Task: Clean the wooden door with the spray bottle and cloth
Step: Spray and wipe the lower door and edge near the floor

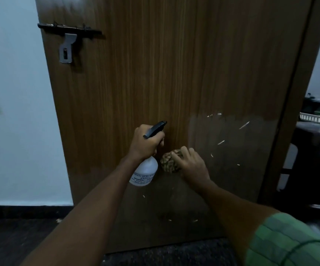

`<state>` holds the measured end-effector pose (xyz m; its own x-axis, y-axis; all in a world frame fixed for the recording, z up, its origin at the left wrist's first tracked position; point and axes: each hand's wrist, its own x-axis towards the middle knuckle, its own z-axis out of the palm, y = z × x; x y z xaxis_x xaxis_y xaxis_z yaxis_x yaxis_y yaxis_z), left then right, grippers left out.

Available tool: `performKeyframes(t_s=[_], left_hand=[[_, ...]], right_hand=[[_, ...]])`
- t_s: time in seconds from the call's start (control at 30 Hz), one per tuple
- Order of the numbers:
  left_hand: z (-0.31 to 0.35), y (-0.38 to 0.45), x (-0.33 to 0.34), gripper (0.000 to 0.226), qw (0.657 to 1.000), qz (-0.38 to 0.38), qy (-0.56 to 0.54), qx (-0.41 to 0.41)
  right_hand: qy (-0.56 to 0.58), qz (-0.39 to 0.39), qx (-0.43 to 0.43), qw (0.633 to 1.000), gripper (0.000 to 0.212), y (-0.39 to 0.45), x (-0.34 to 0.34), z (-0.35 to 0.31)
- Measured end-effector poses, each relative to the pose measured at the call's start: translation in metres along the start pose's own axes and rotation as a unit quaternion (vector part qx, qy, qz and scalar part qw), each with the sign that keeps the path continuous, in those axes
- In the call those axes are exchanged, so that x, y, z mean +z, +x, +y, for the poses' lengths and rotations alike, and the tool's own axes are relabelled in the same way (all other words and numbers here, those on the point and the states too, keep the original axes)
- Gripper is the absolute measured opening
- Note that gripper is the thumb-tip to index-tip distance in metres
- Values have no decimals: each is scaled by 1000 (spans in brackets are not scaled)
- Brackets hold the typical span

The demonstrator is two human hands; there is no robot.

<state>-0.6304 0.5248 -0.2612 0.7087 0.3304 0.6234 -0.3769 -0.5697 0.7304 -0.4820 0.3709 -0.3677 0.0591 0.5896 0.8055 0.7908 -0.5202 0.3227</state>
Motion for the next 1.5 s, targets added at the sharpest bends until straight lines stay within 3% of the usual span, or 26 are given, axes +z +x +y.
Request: performKeyframes(t_s=[0.1, 0.2, 0.3, 0.4, 0.5, 0.6, 0.67, 0.73, 0.83, 0.93, 1.03, 1.1, 1.2, 1.3, 1.4, 1.5], left_hand=[[2, 7, 12, 28, 1000, 6, -8, 5], [3, 11, 22, 29, 999, 8, -36, 1], [3, 13, 28, 31, 998, 6, -54, 13], [0, 10, 29, 31, 998, -9, -54, 18], [-5, 13, 25, 30, 998, -8, -59, 11], [-4, 21, 29, 28, 999, 9, -51, -2], [1, 23, 37, 28, 999, 16, -45, -12], [3, 27, 49, 28, 998, 22, -48, -23], [3, 30, 65, 30, 999, 21, -35, -16], [3, 33, 77, 31, 1000, 11, -23, -10], [6, 37, 85, 30, 1000, 6, -15, -8], [10, 39, 91, 30, 1000, 8, -17, -8], [18, 45, 99, 29, 999, 3, -35, -9], [26, 50, 108, 29, 1000, -1, -31, 6], [28, 54, 117, 29, 999, -1, -31, 10], [32, 56, 127, 28, 999, -15, -34, 6]], right_hand=[[-13, 10, 14, 1000, 49, 18, -5, 14], [-5, 121, 150, 981, 35, 76, -24, 24], [-3, 179, 165, 970, 35, 105, -38, 42], [-35, 133, 91, 986, 34, 61, -22, 48], [-49, 37, -33, 998, 41, 5, -6, 59], [-37, 0, -82, 996, 43, 2, -10, 67], [-30, 33, -39, 998, 41, 21, -17, 68], [-24, 102, 81, 991, 41, 57, -36, 74], [-11, 172, 184, 968, 56, 97, -60, 84], [-14, 159, 137, 978, 56, 56, -36, 77], [-26, 66, 23, 997, 46, -24, -7, 75], [-34, 31, -27, 999, 40, -31, -9, 86], [-29, 97, 68, 993, 34, 23, -32, 97], [-19, 162, 185, 969, 46, 83, -56, 113], [-32, 170, 167, 971, 43, 61, -39, 111], [-41, 64, 40, 996, 60, -27, -12, 110]])
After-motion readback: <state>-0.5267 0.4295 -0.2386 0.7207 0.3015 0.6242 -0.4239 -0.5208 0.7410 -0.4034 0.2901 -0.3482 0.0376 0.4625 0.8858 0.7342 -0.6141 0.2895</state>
